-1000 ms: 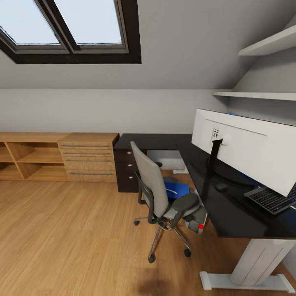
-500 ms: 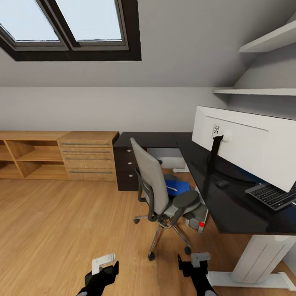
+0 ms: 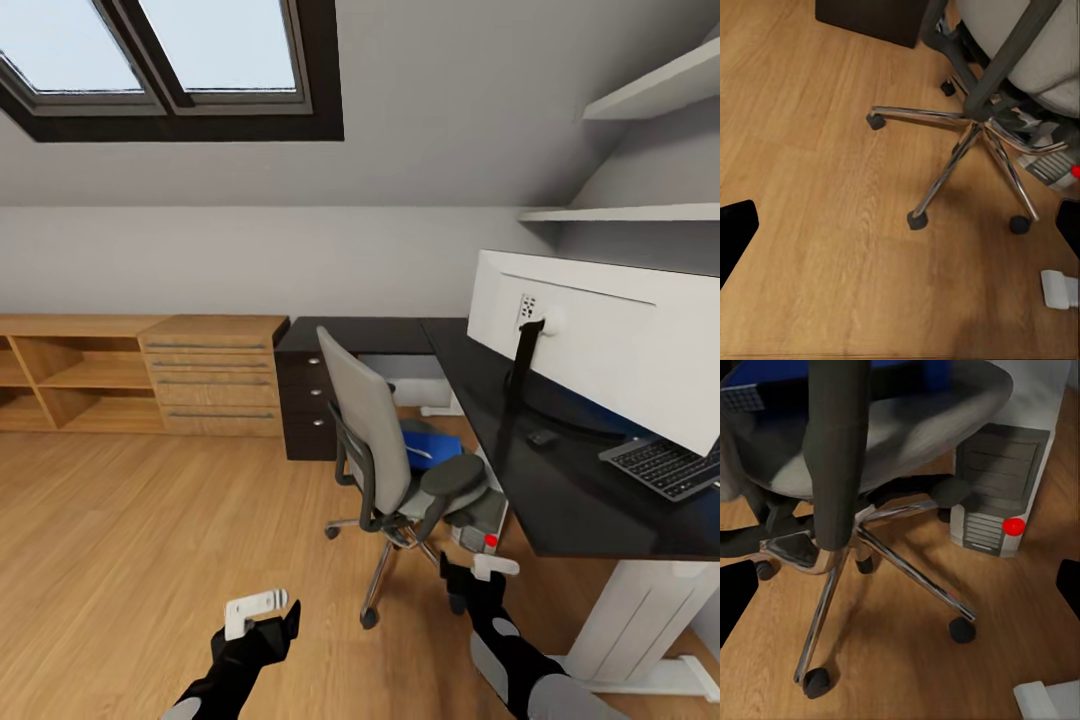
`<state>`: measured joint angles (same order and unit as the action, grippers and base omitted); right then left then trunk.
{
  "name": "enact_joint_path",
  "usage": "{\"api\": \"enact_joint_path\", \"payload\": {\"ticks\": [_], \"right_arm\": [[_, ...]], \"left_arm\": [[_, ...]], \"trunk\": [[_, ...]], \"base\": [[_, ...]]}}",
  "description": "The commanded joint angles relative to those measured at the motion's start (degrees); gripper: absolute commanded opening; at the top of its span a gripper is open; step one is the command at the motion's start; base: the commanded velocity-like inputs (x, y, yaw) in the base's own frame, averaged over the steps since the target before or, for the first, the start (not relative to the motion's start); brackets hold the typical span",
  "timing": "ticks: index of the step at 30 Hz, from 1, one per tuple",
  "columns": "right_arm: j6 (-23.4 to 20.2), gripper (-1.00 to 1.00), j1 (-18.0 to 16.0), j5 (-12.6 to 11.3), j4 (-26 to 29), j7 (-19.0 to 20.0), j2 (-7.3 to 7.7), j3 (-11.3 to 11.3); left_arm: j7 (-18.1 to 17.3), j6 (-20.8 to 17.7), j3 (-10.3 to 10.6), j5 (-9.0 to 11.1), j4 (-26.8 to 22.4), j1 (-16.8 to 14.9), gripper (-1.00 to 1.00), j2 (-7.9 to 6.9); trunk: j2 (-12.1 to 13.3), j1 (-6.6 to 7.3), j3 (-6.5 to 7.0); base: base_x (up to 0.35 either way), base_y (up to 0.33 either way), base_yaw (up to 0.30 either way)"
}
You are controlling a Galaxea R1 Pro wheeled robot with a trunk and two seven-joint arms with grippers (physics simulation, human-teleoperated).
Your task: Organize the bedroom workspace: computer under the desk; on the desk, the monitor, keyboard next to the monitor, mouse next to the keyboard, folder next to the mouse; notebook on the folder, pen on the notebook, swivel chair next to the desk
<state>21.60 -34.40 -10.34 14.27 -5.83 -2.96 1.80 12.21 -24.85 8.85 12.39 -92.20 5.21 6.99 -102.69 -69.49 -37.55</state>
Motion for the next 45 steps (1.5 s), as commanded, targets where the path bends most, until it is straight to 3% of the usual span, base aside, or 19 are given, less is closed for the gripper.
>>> {"api": "enact_joint_path", "payload": {"ticks": [1, 4, 8, 18, 20, 21, 25, 28, 31, 34, 37, 45], "right_arm": [[0.1, 1.0, -0.2, -0.5, -0.3, -0.1, 0.03, 0.2], [-0.4, 1.0, -0.5, -1.1, -4.0, -0.1, 0.03, 0.2], [-0.4, 1.0, -0.6, -2.0, -4.7, -0.1, 0.05, 0.2], [-0.2, 1.0, -0.6, -6.2, -4.9, -0.1, 0.06, 0.1], [-0.1, 1.0, -0.6, -6.4, -4.8, -0.1, 0.06, 0.1], [-0.1, 1.0, -0.6, -6.5, -4.6, -0.1, 0.05, 0.1], [-0.1, 1.0, -0.6, -6.6, -4.5, -0.1, -0.05, 0.2], [0.0, 1.0, -0.6, -6.6, -4.5, -0.1, -0.12, 0.2], [0.3, 1.0, -0.6, -6.6, -4.5, -0.1, -0.11, 0.2], [2.8, 1.0, -0.6, -6.6, -4.5, -0.1, -0.11, 0.3], [3.9, 1.0, -0.6, -6.6, -4.5, -0.1, -0.11, 0.4], [4.7, 1.0, -0.6, -6.2, -4.5, 0.1, -0.01, 0.7]], "left_arm": [[0.5, -0.3, 0.2, 0.6, -0.1, 0.1, 1.0, -0.03], [0.5, -0.3, 0.5, 0.6, -0.3, 0.9, 1.0, -1.02], [0.5, 0.0, 0.5, 0.6, -0.3, 1.5, 1.0, -2.5], [0.5, 2.8, 0.8, 1.2, -0.5, 2.9, 1.0, -3.0], [0.5, 2.8, 1.2, 2.3, -0.5, 2.9, 1.0, -2.86], [0.5, 2.5, 2.1, 5.5, -0.6, 2.9, 1.0, -1.87], [0.5, 1.5, 2.5, 8.1, -0.5, 2.9, 1.0, -0.61], [0.6, 1.3, 2.2, 8.7, -0.5, 2.9, 1.0, -0.49], [0.7, 1.4, 0.7, 8.9, -0.4, 2.9, 1.0, -0.89], [0.5, 1.6, -3.6, 9.1, -0.4, 2.9, 1.0, -1.34], [0.5, 1.7, -5.3, 9.1, -0.4, 2.9, 1.0, -1.46], [0.4, 1.8, -6.2, 9.1, -0.5, 2.9, 1.0, -1.53]], "trunk": [[-0.4, -0.22, -0.23], [-1.6, -0.88, -0.77], [-3.2, -1.76, -1.49], [-7.3, -3.96, -3.28], [-8.1, -4.4, -3.64], [-8.5, -4.62, -3.82], [-10.1, -5.5, -4.54], [-11.3, -6.15, -5.08], [-12.5, -6.81, -5.61], [-13.7, -7.47, -6.15], [-14.9, -8.13, -6.69], [-18.1, -9.89, -8.13]], "base": [[0.0, 0.0, 0.0], [0.0, 0.0, 0.0], [0.0, 0.0, 0.0], [0.0, 0.0, 0.0], [0.0, 0.0, 0.0], [0.0, 0.0, 0.0], [0.0, 0.0, 0.0], [0.0, 0.0, 0.0], [0.0, 0.0, 0.0], [0.0, 0.0, 0.0], [0.0, 0.0, 0.0], [0.0, 0.0, 0.0]]}}
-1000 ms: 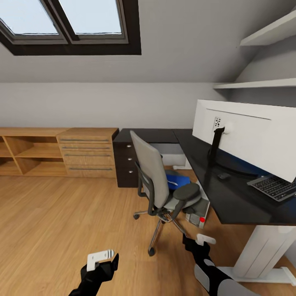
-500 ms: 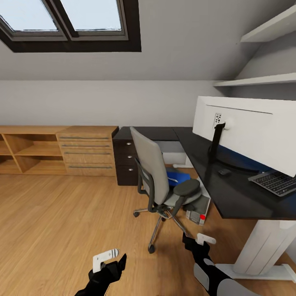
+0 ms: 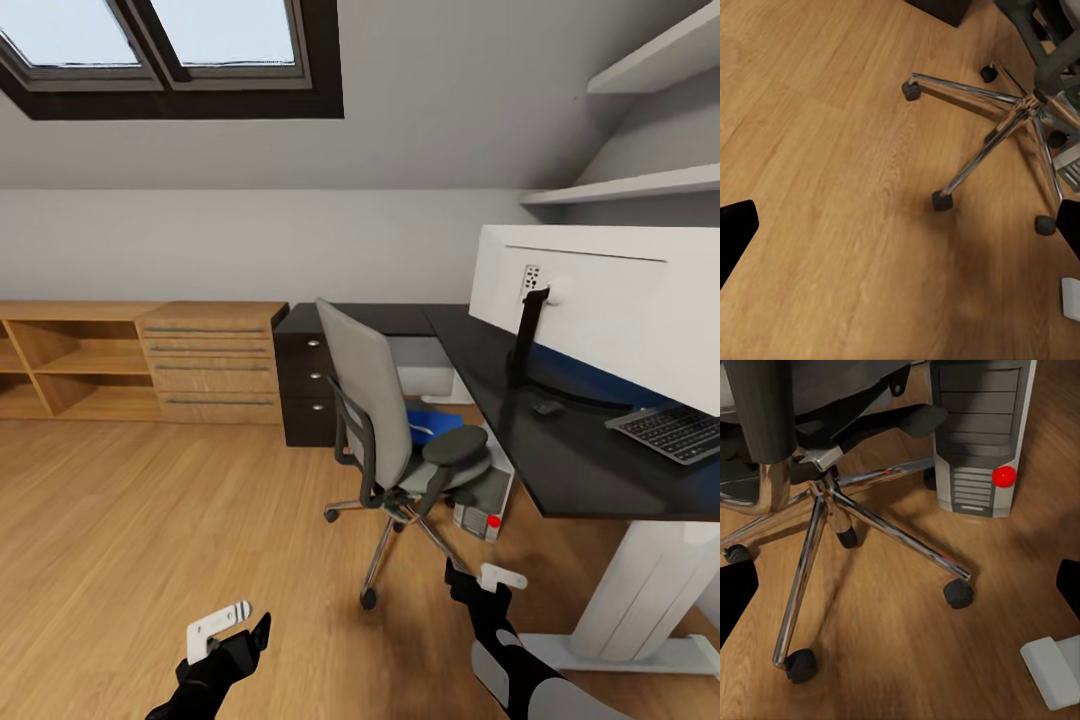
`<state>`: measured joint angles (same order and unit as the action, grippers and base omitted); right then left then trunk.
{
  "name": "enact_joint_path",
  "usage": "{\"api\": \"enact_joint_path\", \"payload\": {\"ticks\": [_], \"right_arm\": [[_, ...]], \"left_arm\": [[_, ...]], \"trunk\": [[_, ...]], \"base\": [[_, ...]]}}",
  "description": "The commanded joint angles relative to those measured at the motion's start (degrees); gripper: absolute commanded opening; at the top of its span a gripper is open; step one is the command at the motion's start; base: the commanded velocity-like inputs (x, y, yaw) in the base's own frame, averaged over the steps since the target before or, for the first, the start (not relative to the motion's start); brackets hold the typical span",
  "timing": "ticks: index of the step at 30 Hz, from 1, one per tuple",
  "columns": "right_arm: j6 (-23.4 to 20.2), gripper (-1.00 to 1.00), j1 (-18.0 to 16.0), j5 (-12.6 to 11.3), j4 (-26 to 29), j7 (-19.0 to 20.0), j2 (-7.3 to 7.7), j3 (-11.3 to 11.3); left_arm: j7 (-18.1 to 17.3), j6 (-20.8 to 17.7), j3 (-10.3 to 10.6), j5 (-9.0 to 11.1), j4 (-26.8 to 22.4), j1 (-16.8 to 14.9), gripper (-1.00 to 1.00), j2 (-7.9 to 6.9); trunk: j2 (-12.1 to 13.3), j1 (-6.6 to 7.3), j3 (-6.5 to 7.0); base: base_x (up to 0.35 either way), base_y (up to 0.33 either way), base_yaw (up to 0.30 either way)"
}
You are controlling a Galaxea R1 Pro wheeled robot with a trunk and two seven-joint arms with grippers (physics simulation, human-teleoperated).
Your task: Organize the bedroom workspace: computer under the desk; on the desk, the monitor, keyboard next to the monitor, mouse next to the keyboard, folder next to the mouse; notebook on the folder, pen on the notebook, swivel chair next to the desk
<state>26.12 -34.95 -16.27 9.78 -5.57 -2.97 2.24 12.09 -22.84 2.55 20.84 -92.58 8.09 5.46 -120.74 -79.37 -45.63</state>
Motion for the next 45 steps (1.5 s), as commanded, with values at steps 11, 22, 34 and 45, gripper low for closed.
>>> {"api": "enact_joint_path", "payload": {"ticks": [11, 22, 34, 45], "right_arm": [[0.4, 1.0, 0.0, 0.0, 0.0, -0.1, 0.06, 0.4], [3.6, 1.0, 0.0, 2.2, -0.1, 0.0, -0.08, 0.7], [4.0, 1.0, 0.0, 3.7, 0.0, -0.3, -0.15, 0.3], [4.6, 1.0, 0.0, 3.7, 0.0, -0.2, -0.14, 0.2]], "left_arm": [[0.5, 0.6, 0.0, 0.6, -0.1, 0.0, 1.0, -0.1], [0.5, 0.8, 0.0, 0.6, -0.1, 0.0, 1.0, -0.08], [0.5, 0.7, 0.0, 0.6, -0.1, 0.0, 1.0, -0.08], [0.5, 0.4, 0.1, 0.6, -0.1, 0.0, 1.0, -0.07]], "trunk": [[-4.4, -2.42, -2.02], [-8.9, -4.83, -4.0], [-12.9, -7.03, -5.79], [-12.9, -7.03, -5.47]], "base": [[0.0, 0.0, 0.0], [0.0, 0.0, 0.0], [0.0, 0.0, 0.0], [0.0, 0.0, 0.0]]}}
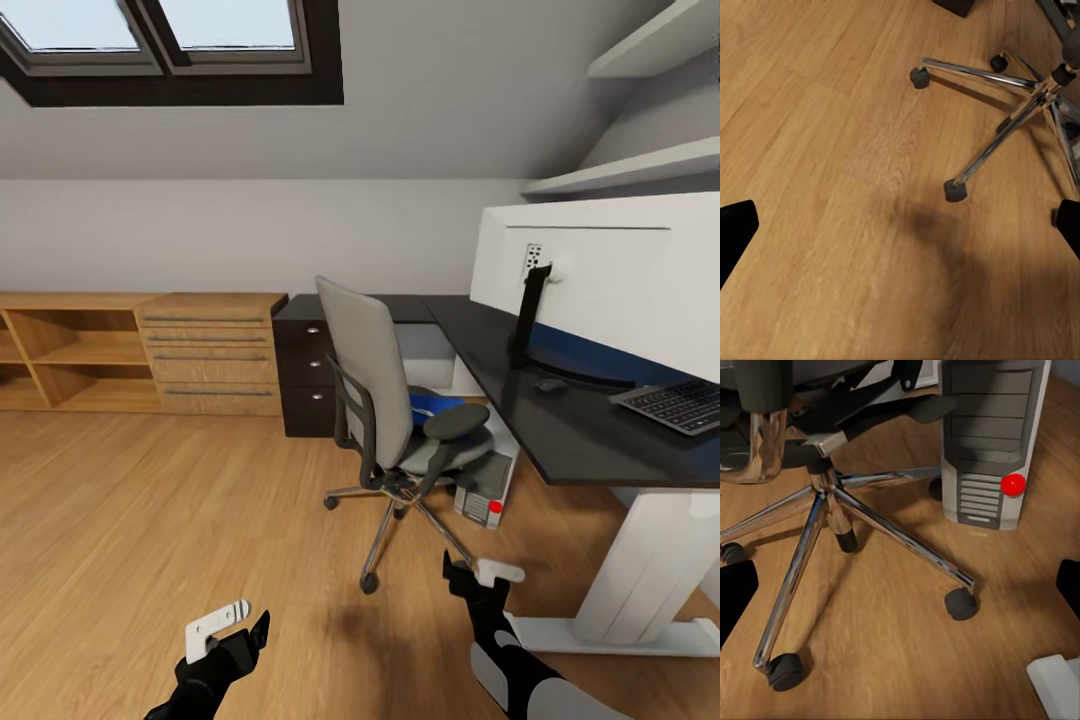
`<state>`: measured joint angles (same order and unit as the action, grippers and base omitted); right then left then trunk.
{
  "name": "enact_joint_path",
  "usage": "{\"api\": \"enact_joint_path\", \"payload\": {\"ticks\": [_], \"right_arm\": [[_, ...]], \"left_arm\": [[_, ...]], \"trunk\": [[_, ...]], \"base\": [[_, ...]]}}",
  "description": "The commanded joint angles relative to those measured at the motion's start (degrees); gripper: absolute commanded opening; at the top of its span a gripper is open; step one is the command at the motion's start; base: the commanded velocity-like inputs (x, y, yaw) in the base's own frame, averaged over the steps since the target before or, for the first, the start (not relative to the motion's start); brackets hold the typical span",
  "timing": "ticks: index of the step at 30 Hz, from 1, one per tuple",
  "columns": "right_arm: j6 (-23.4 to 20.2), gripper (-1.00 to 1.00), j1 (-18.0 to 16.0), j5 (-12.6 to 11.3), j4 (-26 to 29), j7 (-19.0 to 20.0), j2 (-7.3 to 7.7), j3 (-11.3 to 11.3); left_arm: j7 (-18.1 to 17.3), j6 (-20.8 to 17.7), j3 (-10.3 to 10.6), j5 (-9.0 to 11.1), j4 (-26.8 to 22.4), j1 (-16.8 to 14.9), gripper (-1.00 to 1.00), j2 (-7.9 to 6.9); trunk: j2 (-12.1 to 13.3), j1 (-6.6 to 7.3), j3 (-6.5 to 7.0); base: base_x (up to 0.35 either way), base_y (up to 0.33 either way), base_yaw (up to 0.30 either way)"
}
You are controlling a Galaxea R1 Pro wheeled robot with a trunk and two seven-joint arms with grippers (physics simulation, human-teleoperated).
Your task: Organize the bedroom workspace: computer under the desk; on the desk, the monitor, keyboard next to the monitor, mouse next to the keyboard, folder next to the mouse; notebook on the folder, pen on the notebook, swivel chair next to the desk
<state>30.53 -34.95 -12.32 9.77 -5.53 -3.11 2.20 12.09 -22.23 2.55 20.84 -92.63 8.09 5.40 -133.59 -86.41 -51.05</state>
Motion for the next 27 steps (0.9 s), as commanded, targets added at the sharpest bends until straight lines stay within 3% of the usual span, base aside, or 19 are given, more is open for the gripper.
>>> {"api": "enact_joint_path", "payload": {"ticks": [1, 9, 21, 22, 26, 27], "right_arm": [[0.6, 1.0, 0.0, -0.2, -0.1, -0.2, 0.01, 0.3], [2.7, 1.0, 0.0, -0.2, -0.2, -0.2, 0.0, 0.3], [2.9, 1.0, 0.0, -0.2, -0.2, -0.2, 0.0, 0.3], [-1.4, 1.0, -0.1, -0.1, 0.2, -0.3, 0.16, 0.4], [-7.4, 1.0, -1.7, -0.2, 2.1, -0.3, 0.32, 0.4], [-11.7, 1.0, -4.0, -0.4, 4.0, -0.4, 1.18, 0.2]], "left_arm": [[0.5, -0.2, 0.1, 0.6, -0.1, 0.0, 1.0, 0.0], [0.5, -0.2, 0.1, 0.6, -0.1, 0.0, 1.0, 0.01], [0.5, -0.3, 0.6, 0.6, -0.1, 0.0, 1.0, 0.02], [0.8, -8.0, 7.5, 0.3, -0.2, 0.0, 1.0, 0.41], [0.9, -11.8, 8.3, 0.3, -0.2, -0.2, 1.0, 1.29], [0.8, -13.3, 8.5, 0.4, -0.2, -1.2, 1.0, 2.43]], "trunk": [[0.0, 0.01, 0.04], [-2.4, -1.31, -0.4], [-7.2, -3.95, -2.44], [-7.6, -4.17, -2.62], [-9.2, -5.05, -3.34], [-9.6, -5.27, -3.52]], "base": [[0.0, 0.0, 0.0], [0.0, 0.0, 0.0], [0.0, 0.0, 0.0], [0.0, 0.0, 0.0], [0.0, 0.0, 0.0], [0.0, 0.0, 0.0]]}}
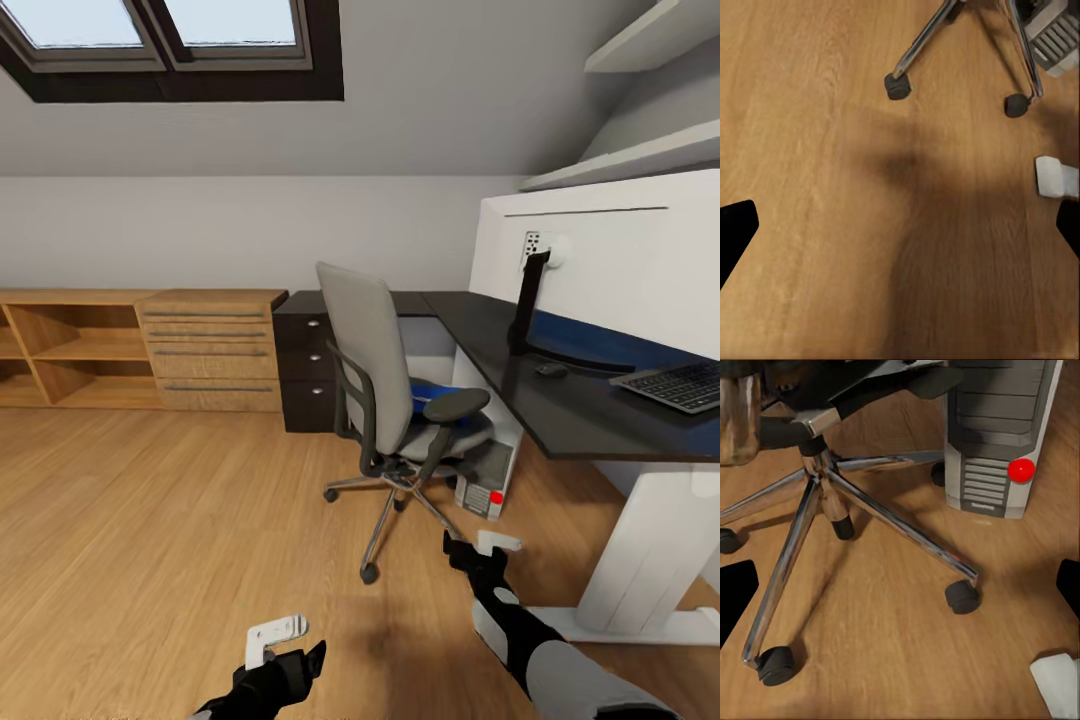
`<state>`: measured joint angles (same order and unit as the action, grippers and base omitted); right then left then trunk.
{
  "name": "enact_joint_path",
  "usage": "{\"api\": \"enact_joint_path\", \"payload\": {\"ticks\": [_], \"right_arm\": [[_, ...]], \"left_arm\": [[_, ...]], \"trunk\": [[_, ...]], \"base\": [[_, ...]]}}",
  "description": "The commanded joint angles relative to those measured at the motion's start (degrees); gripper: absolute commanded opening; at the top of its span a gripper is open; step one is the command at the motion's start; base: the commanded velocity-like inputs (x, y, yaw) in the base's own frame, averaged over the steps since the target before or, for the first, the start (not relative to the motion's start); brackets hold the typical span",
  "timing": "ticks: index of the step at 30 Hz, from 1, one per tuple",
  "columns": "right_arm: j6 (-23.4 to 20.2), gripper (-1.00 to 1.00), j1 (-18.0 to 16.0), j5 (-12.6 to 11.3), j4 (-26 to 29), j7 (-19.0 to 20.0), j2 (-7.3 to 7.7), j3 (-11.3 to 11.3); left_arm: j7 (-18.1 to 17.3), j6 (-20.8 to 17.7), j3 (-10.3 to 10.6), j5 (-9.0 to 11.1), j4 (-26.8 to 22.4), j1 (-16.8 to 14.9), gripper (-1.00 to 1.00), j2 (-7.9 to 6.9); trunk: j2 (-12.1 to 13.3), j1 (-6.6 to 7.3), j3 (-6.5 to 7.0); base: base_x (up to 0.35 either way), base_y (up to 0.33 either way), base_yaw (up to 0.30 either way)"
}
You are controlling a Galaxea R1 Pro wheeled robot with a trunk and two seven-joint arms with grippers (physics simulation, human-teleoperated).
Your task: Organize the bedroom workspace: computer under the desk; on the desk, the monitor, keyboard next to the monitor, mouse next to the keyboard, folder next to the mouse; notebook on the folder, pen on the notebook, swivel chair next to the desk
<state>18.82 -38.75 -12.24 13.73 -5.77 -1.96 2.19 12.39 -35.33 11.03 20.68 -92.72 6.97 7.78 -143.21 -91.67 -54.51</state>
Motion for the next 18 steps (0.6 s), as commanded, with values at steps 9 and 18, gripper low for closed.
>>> {"api": "enact_joint_path", "payload": {"ticks": [9, 18], "right_arm": [[-5.6, 1.0, -4.0, -0.6, 0.1, -1.4, 1.75, 0.2], [-6.7, 1.0, -4.4, -0.6, -0.5, -1.9, 1.79, 0.1]], "left_arm": [[0.4, -0.5, 0.0, 0.7, -0.1, -0.5, 1.0, 0.56], [0.3, -0.3, -2.5, 0.8, -0.1, -0.6, 1.0, -0.92]], "trunk": [[-0.2, -0.23, -2.06], [-0.2, -0.23, -2.06]], "base": [[0.0, 0.0, 0.0], [0.0, 0.0, 0.0]]}}
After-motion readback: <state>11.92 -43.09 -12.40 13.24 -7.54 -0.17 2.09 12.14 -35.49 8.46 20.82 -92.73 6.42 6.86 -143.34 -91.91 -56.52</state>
